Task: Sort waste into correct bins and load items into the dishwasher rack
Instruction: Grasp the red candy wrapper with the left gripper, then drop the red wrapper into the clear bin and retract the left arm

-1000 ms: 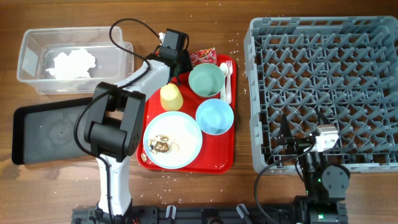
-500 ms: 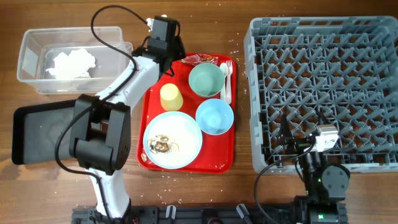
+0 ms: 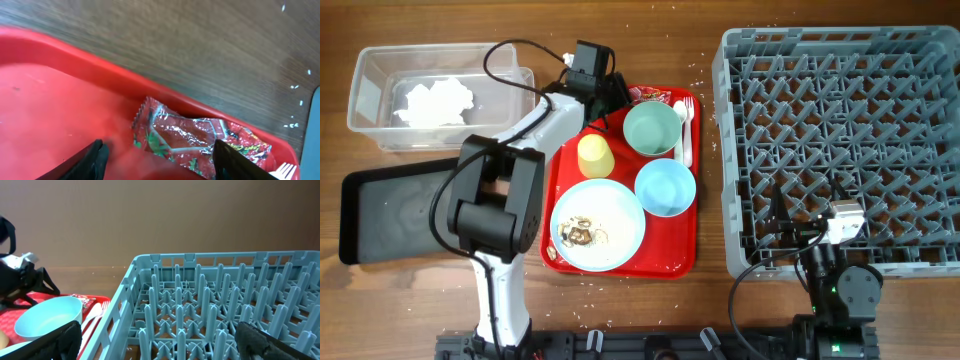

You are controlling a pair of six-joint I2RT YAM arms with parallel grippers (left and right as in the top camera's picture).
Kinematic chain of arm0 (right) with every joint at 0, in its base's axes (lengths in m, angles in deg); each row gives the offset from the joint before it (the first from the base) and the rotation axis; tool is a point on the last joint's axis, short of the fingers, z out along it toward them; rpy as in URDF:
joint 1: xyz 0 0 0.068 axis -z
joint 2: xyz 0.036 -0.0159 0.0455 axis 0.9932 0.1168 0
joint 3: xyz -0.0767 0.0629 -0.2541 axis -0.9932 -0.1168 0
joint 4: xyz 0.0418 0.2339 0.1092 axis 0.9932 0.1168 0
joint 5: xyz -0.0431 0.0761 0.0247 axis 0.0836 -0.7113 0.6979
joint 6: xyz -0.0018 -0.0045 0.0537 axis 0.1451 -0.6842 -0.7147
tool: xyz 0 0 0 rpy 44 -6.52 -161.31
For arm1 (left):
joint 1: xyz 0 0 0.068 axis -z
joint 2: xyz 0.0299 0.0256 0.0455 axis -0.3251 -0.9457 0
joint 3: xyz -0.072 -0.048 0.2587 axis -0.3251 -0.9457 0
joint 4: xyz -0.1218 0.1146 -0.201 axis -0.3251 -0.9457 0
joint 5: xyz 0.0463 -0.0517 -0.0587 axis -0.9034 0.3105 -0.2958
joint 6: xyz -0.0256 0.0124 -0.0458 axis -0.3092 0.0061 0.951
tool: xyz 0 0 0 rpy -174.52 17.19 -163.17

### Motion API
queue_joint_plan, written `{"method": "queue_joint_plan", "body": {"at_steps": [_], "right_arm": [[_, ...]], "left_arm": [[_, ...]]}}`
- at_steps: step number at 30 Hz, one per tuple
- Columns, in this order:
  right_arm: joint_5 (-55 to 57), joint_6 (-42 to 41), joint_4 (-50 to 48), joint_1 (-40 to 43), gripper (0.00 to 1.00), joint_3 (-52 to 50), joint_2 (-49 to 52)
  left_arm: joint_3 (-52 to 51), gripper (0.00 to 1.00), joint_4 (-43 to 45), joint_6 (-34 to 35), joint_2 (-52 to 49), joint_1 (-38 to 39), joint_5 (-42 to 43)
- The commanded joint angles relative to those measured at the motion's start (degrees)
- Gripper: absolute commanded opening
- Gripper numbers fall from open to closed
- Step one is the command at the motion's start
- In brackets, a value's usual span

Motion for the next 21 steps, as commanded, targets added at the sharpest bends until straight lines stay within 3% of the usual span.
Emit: {"method": "queue_joint_plan", "body": {"at_steps": [1,2,8,15,19,21], "right_arm": [[0.72,-0.28,-0.33,0.13,1.0,-0.07,-0.26],[0.74,-0.26,-0.33,0.13,1.0,-0.07,-0.26],[0.74,-0.26,-0.33,0.13,1.0,-0.07,-0.26],[0.72,-0.26,-0.33,0.13,1.0,-0.07,-0.26],[0.72,-0.24,-0.33,0.13,1.0,-0.07,-0.26],[0.72,-0.26,-0.33,0.13,1.0,-0.07,-0.26]], "left_arm": [[0.24,0.61,0.85,3.54,-2.47,0.44,2.6],[0.24,0.54,2.27,3.54,-2.47,0.44,2.82],[0.24,0.47,5.25,5.2,-2.89,0.44,2.69],[0.24,0.46,9.79,5.22,-6.54,0.39,2.1],[0.24,0.06,12.04,5.2,-6.54,0.39,2.1],[0.24,0.04,12.09,5.2,-6.54,0.39,2.1]]}}
